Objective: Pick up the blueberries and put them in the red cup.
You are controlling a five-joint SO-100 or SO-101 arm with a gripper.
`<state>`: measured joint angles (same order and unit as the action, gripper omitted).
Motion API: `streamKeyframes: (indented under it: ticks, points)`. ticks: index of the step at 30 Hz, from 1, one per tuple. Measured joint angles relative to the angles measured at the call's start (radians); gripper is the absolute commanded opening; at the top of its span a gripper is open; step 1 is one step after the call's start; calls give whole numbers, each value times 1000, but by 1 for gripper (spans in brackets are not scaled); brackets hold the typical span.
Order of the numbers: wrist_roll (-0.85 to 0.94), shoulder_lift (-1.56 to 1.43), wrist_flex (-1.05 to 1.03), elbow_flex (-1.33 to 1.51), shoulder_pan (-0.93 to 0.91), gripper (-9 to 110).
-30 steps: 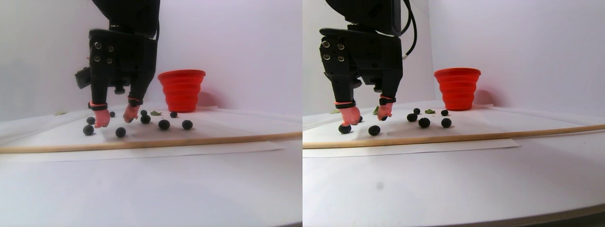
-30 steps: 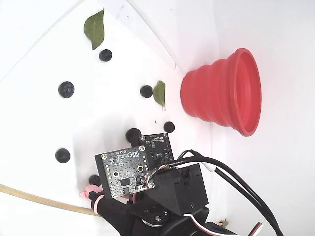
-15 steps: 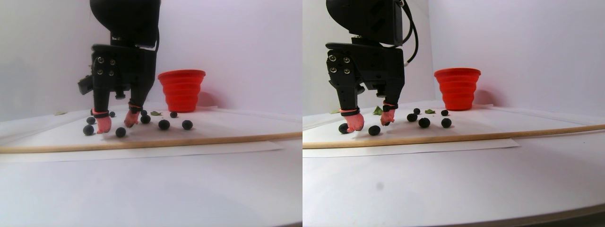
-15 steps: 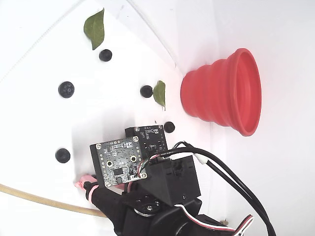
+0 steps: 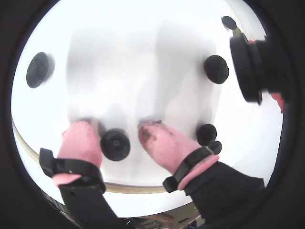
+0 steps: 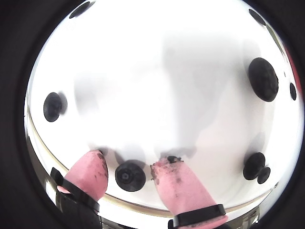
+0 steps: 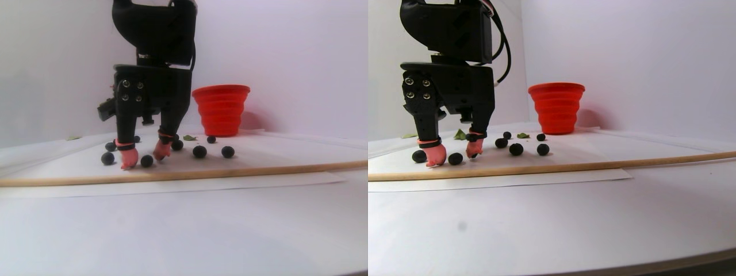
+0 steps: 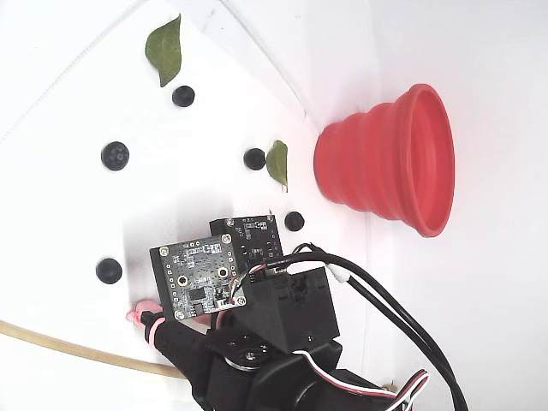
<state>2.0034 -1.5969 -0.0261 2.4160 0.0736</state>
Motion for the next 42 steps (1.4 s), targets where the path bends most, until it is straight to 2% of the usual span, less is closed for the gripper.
streamKeyframes:
  ticks: [19, 42]
  points:
    - [32, 15, -8, -2, 5, 17]
    - [-51, 5, -109, -15, 2, 15]
